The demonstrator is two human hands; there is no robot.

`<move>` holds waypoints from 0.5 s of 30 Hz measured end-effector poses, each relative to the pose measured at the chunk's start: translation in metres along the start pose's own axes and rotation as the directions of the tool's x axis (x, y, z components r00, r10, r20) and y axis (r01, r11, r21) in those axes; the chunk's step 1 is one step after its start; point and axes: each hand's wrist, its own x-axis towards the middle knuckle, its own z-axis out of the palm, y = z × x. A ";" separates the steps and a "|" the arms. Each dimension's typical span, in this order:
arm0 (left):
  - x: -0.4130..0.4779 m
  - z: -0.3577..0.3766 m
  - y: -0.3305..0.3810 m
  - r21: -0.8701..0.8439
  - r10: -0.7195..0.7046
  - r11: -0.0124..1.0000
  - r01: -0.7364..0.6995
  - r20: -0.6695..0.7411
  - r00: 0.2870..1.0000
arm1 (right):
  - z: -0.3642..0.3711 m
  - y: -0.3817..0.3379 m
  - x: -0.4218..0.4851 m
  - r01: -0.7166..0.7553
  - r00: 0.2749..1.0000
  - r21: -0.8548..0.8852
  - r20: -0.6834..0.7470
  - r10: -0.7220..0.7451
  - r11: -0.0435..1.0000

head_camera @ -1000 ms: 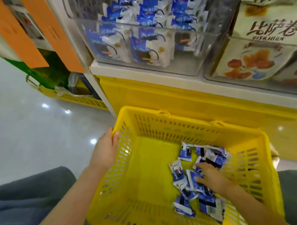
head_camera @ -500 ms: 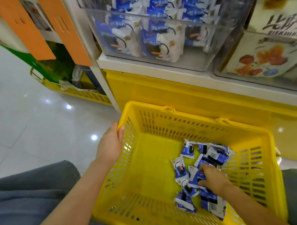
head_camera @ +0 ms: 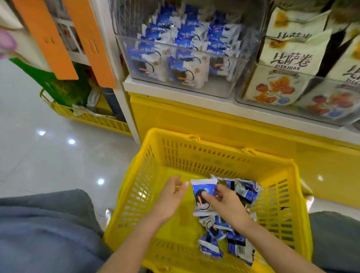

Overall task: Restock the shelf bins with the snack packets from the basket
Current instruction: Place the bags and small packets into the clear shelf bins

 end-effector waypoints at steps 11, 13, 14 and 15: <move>0.003 0.000 -0.014 -0.288 -0.115 0.949 0.126 0.054 0.992 | 0.010 0.022 0.001 -0.054 0.989 0.200 0.145 0.025 0.978; 0.007 -0.002 -0.017 -0.269 -0.114 0.956 0.117 0.025 0.993 | 0.010 0.049 0.006 -0.107 0.977 0.051 0.191 0.095 0.993; 0.008 -0.002 -0.018 -0.274 -0.107 0.955 0.109 0.024 0.994 | 0.013 0.065 0.006 -0.155 0.958 -0.004 0.243 0.151 0.988; 0.009 -0.002 -0.019 -0.280 -0.100 0.954 0.104 0.026 0.995 | 0.016 0.081 0.005 -0.206 0.929 -0.042 0.305 0.209 0.978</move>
